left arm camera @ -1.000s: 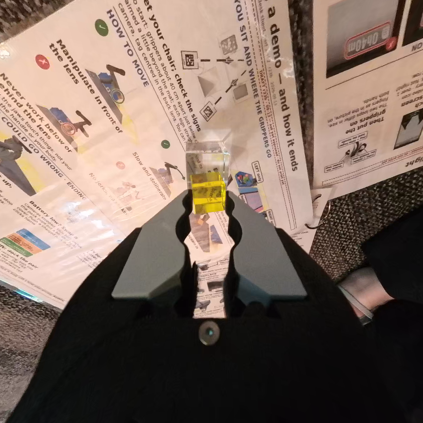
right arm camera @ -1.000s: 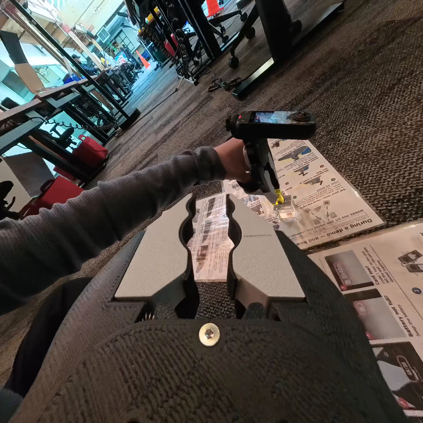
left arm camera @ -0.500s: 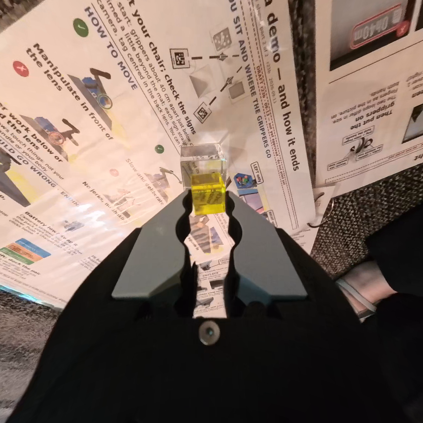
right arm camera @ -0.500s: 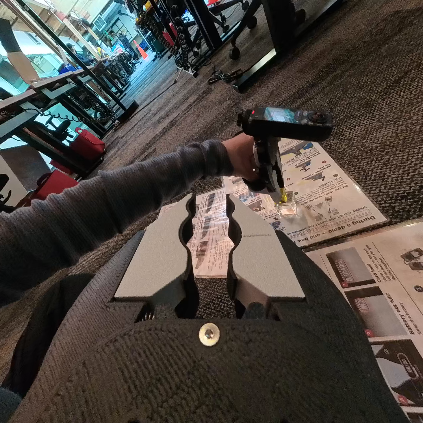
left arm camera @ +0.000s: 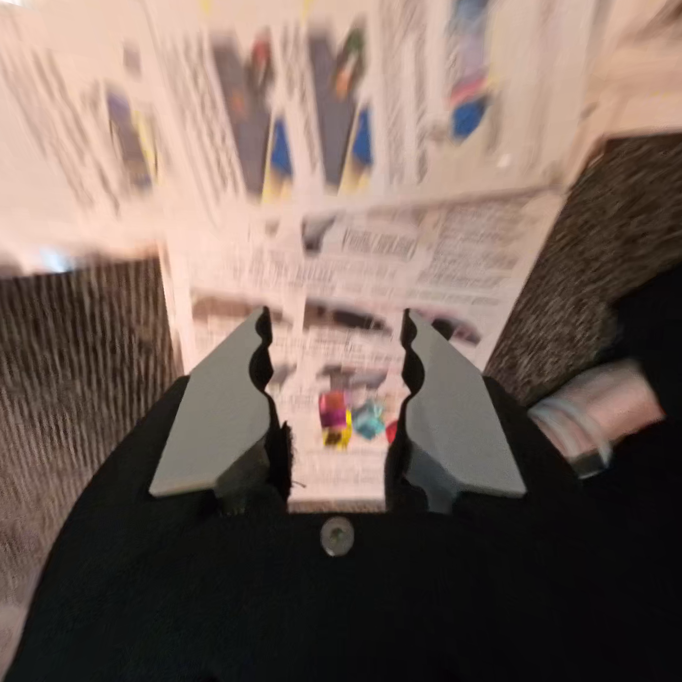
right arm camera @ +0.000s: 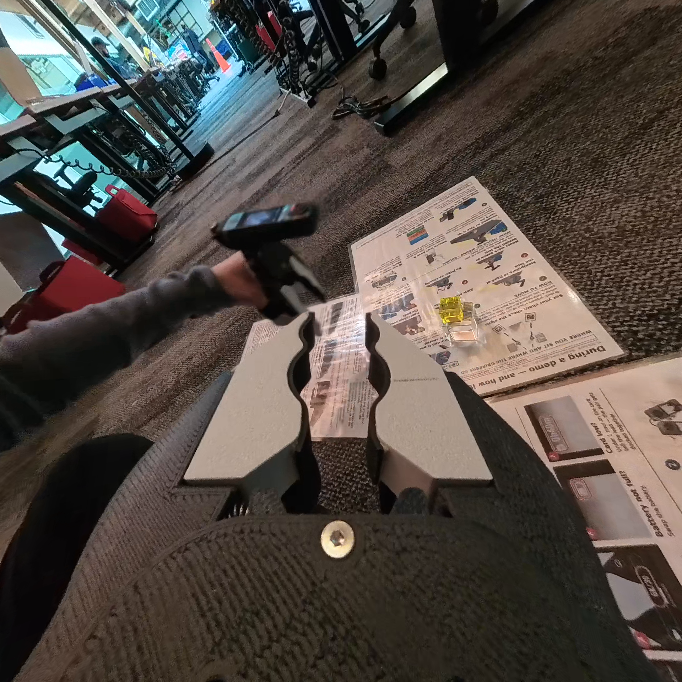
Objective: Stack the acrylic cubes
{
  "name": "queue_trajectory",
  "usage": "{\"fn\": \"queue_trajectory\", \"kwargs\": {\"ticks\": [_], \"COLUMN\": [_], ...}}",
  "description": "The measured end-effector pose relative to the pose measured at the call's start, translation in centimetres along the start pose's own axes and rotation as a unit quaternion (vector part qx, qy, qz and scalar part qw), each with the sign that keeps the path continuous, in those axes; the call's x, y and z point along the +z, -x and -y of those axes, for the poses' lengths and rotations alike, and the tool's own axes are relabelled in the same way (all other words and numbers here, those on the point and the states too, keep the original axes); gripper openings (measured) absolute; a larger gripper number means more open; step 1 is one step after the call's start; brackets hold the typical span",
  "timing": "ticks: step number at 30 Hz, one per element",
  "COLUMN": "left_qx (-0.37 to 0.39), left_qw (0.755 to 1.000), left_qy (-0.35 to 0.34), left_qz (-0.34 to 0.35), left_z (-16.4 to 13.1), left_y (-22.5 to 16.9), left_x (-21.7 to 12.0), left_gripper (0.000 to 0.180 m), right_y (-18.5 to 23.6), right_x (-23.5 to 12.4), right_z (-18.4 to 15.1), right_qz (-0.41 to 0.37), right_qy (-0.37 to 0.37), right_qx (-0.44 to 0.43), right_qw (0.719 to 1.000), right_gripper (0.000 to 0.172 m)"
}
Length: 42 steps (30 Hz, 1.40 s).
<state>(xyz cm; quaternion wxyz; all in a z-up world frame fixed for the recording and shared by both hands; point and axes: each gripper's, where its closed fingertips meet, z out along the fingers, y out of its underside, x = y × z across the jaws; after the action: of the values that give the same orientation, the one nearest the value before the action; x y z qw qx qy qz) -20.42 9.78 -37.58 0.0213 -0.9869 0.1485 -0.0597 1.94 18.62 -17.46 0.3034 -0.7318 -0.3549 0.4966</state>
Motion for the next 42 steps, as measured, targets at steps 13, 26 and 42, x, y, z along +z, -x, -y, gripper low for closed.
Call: {"fn": "queue_trajectory", "kwargs": {"ticks": [13, 26, 42], "left_qx": [-0.379, -0.410, -0.049], "left_qw": [0.925, 0.910, 0.978], "left_qy": [-0.028, -0.017, -0.188], "left_qz": [-0.018, -0.052, -0.073], "left_z": [-17.2, -17.0, 12.1], "left_y": [0.4, 0.0, -3.7], "left_x": [3.8, 5.9, -6.8], "left_gripper": [0.043, 0.028, 0.027], "right_y": [0.0, 0.2, -0.4], "right_x": [1.0, 1.3, 0.2], "right_z": [-1.2, -1.7, -0.5], "right_qz": [0.000, 0.005, 0.005], "right_qy": [0.025, 0.035, 0.013], "right_qx": [0.001, 0.004, 0.015], "right_qw": [1.000, 0.999, 1.000], "right_gripper": [0.025, 0.025, 0.025]}}
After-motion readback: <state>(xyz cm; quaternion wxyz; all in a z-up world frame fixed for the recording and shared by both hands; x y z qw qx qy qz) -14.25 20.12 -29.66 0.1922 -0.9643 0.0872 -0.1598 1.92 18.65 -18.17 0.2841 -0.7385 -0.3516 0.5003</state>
